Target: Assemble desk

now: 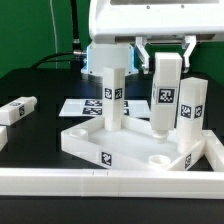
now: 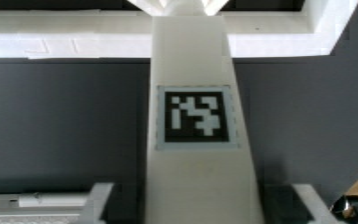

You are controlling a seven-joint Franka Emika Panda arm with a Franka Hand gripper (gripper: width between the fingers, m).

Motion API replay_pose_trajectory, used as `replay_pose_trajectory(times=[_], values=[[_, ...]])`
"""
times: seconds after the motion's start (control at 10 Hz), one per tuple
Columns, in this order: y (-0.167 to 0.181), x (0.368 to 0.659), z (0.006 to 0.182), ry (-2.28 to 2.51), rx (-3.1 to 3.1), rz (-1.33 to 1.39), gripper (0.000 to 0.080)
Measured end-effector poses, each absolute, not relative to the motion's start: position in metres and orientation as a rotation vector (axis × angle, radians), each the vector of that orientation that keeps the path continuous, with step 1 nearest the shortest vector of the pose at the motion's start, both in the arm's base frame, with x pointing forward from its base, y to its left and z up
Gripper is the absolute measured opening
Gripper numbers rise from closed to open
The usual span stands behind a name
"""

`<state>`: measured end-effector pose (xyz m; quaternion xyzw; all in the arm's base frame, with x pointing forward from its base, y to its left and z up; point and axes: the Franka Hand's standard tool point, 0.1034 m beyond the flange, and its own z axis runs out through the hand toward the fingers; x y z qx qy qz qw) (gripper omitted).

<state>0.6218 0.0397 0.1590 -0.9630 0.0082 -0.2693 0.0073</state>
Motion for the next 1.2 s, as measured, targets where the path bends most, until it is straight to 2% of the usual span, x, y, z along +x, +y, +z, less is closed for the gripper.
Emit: replay_pose_trajectory(times=[0.6,1.2], values=[[0.043,0.628,0.14,0.005,-3.022,-0.834,0.0289],[0.043,0.626,0.129,0.001,-3.032,-0.811,0.0289]])
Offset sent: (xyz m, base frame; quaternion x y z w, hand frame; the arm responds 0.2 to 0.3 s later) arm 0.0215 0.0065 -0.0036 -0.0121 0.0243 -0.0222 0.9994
